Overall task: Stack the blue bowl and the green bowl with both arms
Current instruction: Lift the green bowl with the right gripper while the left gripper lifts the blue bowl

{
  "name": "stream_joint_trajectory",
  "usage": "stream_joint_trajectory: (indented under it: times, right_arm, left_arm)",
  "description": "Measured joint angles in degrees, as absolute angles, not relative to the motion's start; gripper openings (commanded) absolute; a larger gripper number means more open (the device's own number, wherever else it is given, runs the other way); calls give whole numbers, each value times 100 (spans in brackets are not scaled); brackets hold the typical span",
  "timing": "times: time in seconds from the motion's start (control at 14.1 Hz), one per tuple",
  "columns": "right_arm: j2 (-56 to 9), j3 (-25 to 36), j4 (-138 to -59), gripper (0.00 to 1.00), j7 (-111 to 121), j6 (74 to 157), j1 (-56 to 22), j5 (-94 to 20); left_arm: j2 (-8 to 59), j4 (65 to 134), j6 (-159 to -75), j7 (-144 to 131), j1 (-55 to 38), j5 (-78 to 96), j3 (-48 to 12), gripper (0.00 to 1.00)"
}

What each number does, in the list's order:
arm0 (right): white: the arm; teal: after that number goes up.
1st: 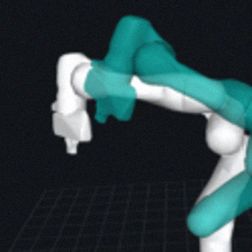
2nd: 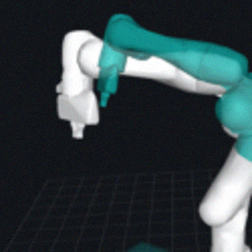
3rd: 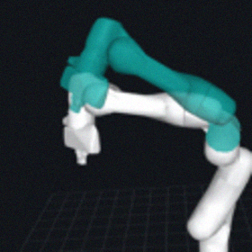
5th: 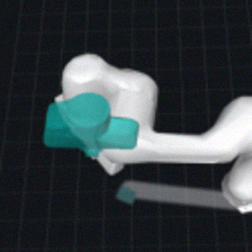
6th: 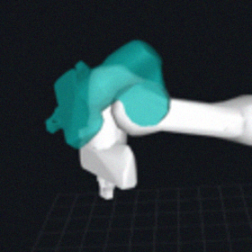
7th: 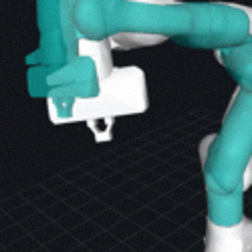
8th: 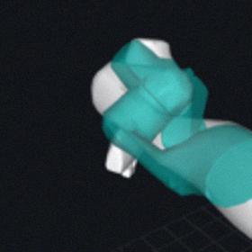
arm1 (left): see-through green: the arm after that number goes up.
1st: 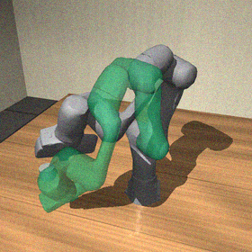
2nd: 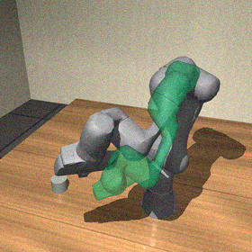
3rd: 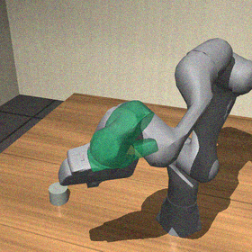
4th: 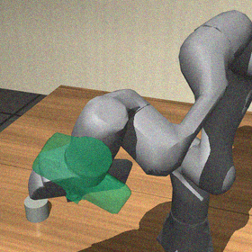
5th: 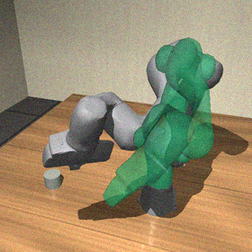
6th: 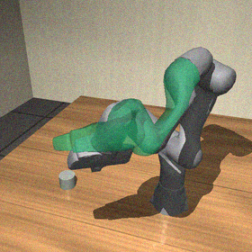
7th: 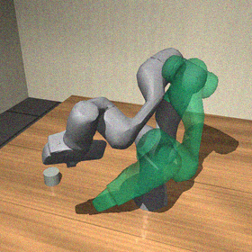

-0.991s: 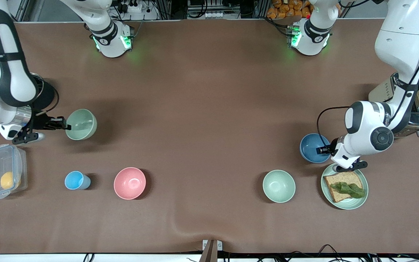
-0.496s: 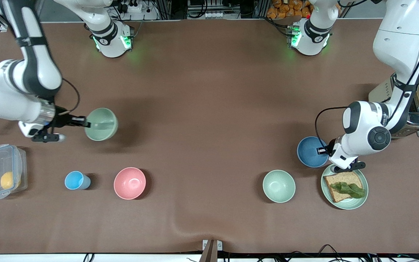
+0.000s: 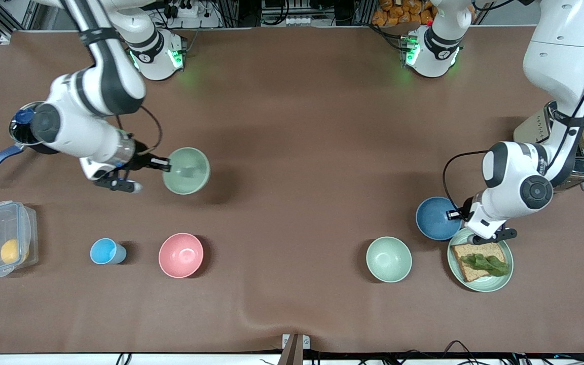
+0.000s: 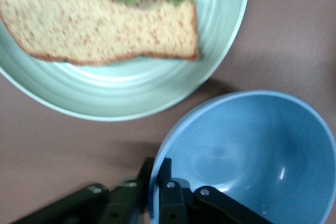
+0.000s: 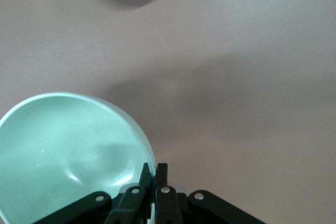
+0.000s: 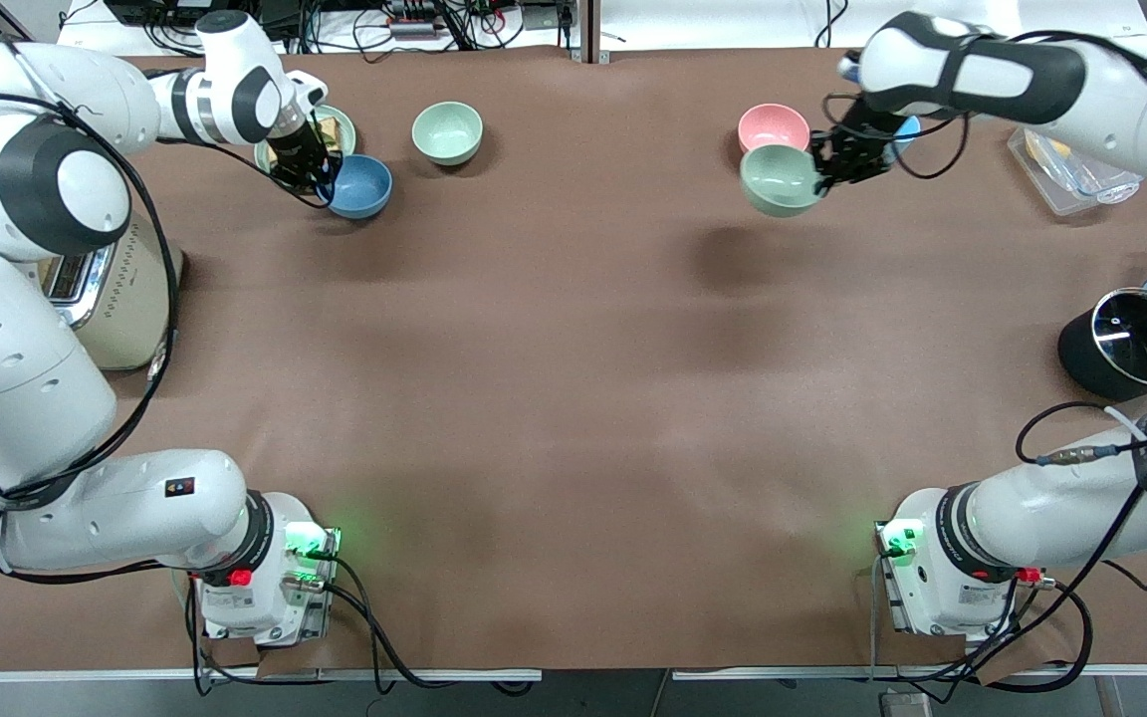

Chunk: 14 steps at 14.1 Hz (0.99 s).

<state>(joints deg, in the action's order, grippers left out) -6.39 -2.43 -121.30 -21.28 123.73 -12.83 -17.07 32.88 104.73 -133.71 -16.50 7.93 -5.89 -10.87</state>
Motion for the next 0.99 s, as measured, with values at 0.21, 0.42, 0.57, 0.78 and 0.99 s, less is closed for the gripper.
stream_joint_trajectory:
  times: [0.21,0.42,0.57,0.78,0.99]
  right_arm:
    - [-774,-248,-12188,0,-3475,13159,-2225,-1705]
    - [-1137,-249,-12227,0,-4511,13919,-2938,-1704]
    - [-1441,-244,-12227,0,-5058,14425,-3292,-1704]
    - [-1910,-235,-12222,0,-5565,15056,-3717,-1704]
    - [-2174,-230,-12207,0,-5966,15339,-3940,-1704]
  left_arm:
    - [3137,10315,-13389,-1836,794,-535,-1119,0]
    - [2705,10294,-13220,-2013,784,-164,-1372,0]
    - [2344,10286,-12906,-2289,770,78,-1615,0]
    - [1868,10289,-12727,-2806,753,523,-1941,0]
    - [1635,10294,-12701,-3427,749,606,-2188,0]
